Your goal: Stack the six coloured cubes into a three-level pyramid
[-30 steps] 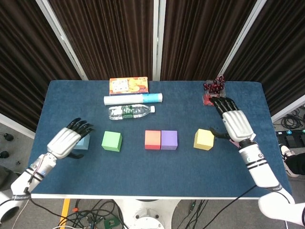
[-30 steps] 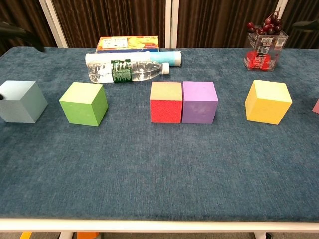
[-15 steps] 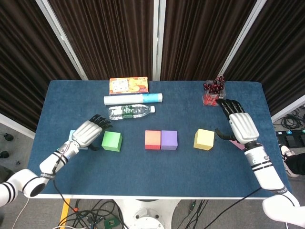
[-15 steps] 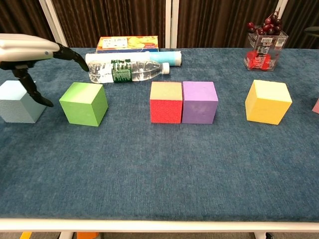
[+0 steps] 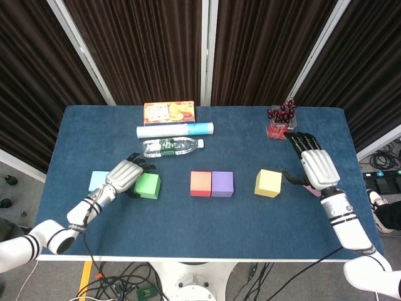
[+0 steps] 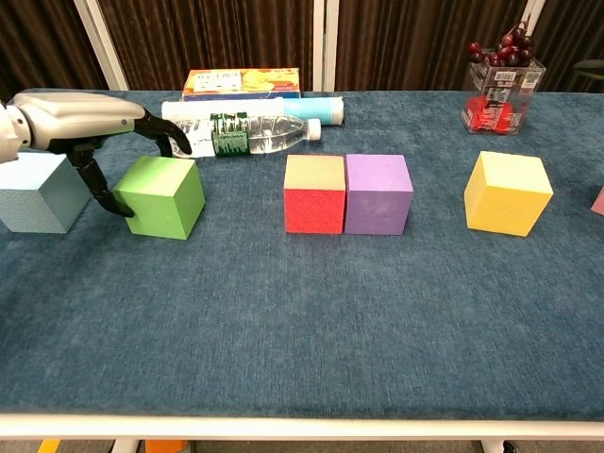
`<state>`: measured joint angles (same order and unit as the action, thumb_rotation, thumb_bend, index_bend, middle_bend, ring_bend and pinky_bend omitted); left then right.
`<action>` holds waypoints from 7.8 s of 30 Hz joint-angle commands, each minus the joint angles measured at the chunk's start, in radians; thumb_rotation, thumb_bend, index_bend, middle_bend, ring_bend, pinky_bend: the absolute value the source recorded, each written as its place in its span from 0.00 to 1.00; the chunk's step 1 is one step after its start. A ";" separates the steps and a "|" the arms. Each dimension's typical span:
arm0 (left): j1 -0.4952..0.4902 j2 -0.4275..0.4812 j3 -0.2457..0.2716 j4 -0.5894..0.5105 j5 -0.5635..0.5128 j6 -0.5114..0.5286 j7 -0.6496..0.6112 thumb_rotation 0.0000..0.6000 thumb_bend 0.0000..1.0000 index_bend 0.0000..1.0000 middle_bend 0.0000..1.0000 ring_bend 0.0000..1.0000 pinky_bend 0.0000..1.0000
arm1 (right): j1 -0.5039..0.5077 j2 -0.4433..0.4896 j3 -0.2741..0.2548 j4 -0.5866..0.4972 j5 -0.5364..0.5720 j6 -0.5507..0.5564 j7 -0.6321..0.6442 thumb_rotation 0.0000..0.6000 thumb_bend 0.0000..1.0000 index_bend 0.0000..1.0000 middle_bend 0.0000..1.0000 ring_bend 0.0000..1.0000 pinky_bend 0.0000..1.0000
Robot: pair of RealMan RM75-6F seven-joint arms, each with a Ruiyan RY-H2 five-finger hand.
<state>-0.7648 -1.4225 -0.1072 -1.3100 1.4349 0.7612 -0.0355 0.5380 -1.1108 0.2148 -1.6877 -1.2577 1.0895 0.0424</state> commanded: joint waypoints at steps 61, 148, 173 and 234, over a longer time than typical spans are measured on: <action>-0.201 -0.182 -0.093 -0.152 -0.600 0.092 0.502 1.00 0.13 0.39 0.46 0.27 0.04 | -0.036 0.009 0.002 0.031 -0.021 0.014 0.063 1.00 0.21 0.00 0.10 0.00 0.00; -0.031 0.102 -0.027 -0.409 -0.397 0.294 0.333 1.00 0.12 0.17 0.20 0.17 0.04 | -0.082 0.033 -0.032 0.029 -0.027 0.011 0.077 1.00 0.24 0.00 0.14 0.00 0.00; 0.326 0.283 0.073 -0.315 -0.147 0.560 0.057 1.00 0.10 0.18 0.21 0.17 0.03 | -0.022 -0.182 -0.056 0.080 0.208 -0.092 -0.214 1.00 0.02 0.00 0.15 0.00 0.00; 0.158 0.162 -0.028 -0.123 -0.122 0.143 -0.141 1.00 0.15 0.48 0.48 0.27 0.04 | -0.037 0.033 0.020 -0.109 0.170 0.001 -0.134 1.00 0.02 0.00 0.14 0.00 0.00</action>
<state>-0.5826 -1.2925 -0.1041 -1.3610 1.3116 0.9028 -0.1828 0.5016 -1.0788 0.2342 -1.7978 -1.0884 1.0895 -0.0930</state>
